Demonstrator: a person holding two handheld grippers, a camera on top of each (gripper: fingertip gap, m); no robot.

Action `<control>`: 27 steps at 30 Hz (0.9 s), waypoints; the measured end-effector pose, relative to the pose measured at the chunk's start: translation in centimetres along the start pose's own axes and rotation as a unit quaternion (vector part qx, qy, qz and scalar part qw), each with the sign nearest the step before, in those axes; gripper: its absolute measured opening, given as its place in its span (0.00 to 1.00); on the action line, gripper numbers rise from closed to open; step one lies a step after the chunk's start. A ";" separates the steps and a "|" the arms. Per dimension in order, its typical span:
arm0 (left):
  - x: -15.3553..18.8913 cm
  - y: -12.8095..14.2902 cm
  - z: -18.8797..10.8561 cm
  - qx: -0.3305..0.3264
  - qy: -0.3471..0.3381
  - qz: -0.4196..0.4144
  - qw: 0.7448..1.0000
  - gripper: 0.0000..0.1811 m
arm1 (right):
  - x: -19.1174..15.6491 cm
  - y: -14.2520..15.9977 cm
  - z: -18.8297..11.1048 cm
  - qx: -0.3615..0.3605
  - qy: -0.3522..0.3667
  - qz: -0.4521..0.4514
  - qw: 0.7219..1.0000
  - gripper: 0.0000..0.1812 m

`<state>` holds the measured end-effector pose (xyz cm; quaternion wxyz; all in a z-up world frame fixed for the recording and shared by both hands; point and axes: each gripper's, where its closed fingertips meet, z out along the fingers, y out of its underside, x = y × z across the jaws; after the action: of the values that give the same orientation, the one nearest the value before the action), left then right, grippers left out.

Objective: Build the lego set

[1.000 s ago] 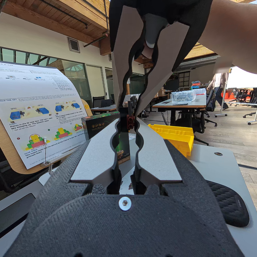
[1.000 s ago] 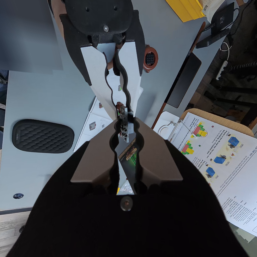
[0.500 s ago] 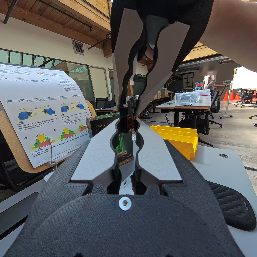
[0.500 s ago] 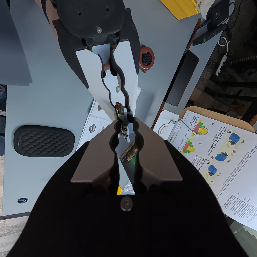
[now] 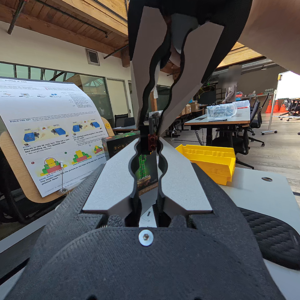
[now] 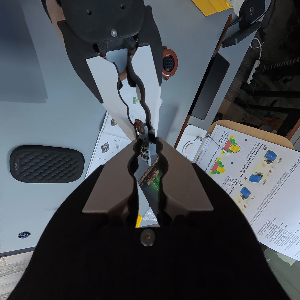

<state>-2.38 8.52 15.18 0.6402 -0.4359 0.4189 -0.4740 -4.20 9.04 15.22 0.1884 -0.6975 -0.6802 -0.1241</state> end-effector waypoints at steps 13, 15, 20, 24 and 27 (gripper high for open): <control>-0.3 -0.3 -0.2 0.005 0.018 -0.058 0.998 0.09 | 0.7 -0.4 -0.2 0.005 0.015 0.002 1.000 0.13; -0.3 -0.4 -0.2 0.006 0.021 -0.062 0.998 0.09 | 0.7 -0.4 -0.3 0.004 0.014 0.000 1.000 0.13; -0.2 -0.4 -0.2 0.005 0.025 -0.069 0.997 0.09 | 0.6 -0.4 -0.3 0.005 0.012 0.001 1.000 0.13; -0.2 -0.4 -0.2 0.005 0.029 -0.074 0.997 0.09 | 0.3 -0.5 -0.3 0.008 0.002 0.003 1.000 0.11; -0.1 -0.3 -0.2 0.003 0.024 -0.062 0.998 0.09 | 0.2 -0.4 -0.2 0.005 -0.003 0.001 1.000 0.11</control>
<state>-2.65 8.55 15.47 0.6005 -0.4474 0.4053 -0.5244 -4.57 9.12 15.50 0.1899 -0.6977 -0.6804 -0.1189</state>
